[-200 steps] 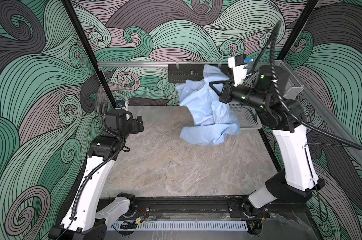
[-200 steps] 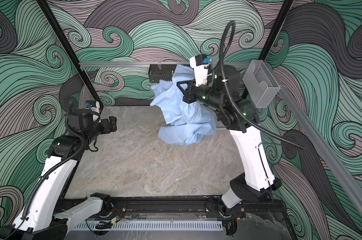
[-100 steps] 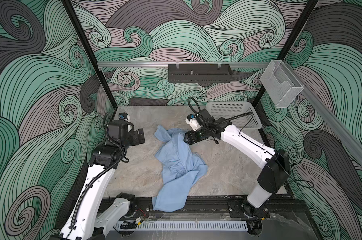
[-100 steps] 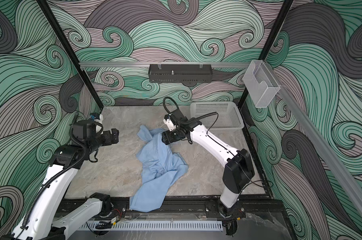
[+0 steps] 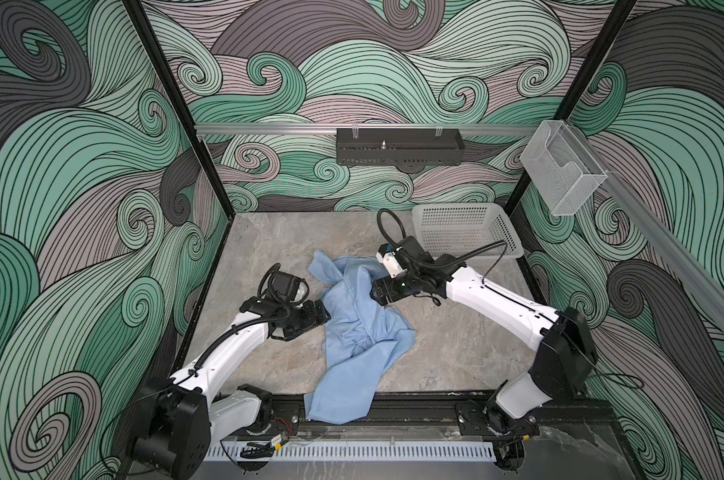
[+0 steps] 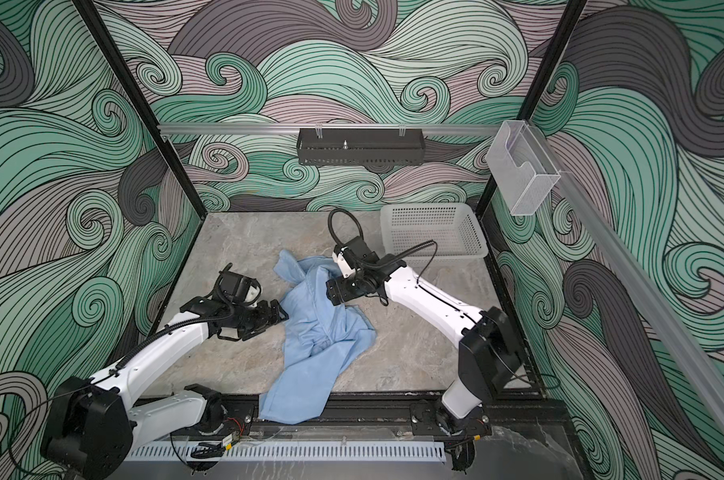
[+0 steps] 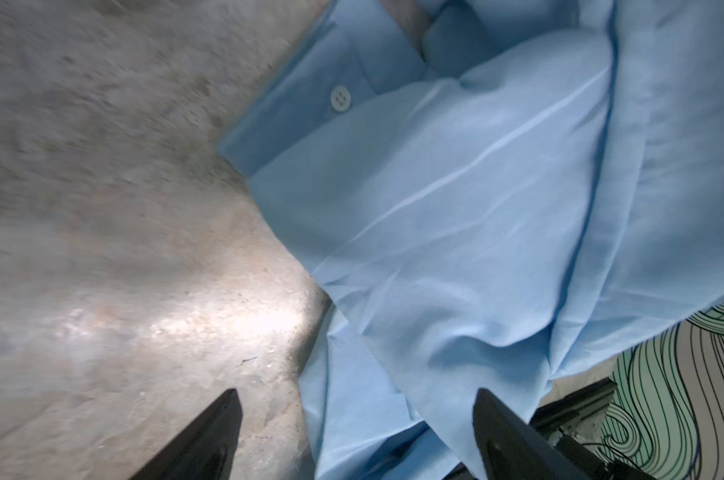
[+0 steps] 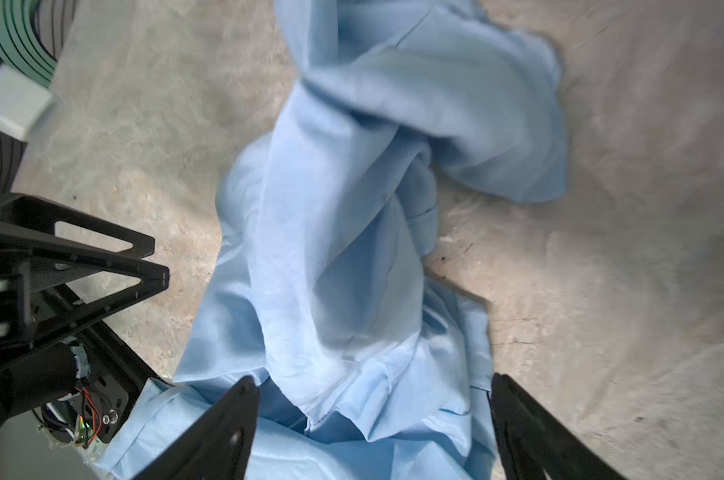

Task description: Fold and stack the long sleeve shirts

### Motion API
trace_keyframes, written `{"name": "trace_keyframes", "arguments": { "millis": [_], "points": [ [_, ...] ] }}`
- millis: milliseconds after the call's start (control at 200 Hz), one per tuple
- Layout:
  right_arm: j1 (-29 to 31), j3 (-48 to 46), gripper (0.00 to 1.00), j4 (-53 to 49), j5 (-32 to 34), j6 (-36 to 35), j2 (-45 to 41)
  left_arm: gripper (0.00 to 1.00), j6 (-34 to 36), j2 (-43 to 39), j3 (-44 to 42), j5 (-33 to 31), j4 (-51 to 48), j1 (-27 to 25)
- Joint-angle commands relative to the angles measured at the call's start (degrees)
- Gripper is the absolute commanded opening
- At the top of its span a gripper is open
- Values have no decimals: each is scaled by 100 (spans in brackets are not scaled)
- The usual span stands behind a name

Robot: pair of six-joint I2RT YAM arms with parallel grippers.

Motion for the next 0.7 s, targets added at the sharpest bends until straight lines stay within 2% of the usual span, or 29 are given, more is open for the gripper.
{"name": "trace_keyframes", "arguments": {
  "millis": [0, 100, 170, 250, 345, 395, 535, 695],
  "points": [
    [164, 22, 85, 356, -252, 153, 224, 82, -581, 246, -107, 218, 864, -158],
    [167, 33, 72, 478, -223, 150, 374, 67, -698, 419, -261, 273, 1202, -185],
    [167, 67, 57, 460, -101, 95, 413, 49, -743, 493, -273, 332, 1364, -202],
    [150, 62, 31, 448, 120, 57, 344, 27, -701, 541, -190, 277, 1387, -203],
    [46, 43, 8, 428, 320, 76, 193, 0, -586, 595, 2, 130, 1299, -194],
    [-38, 26, 0, 416, 406, 101, 82, 0, -482, 617, 256, -144, 926, -185],
    [-370, -22, 0, 287, 587, 148, -377, 0, -16, 447, 1074, -834, 192, -42],
    [-1114, -337, 0, 52, 1033, 500, -983, 0, 332, 481, 1526, -1012, -79, 255]
  ]
}}
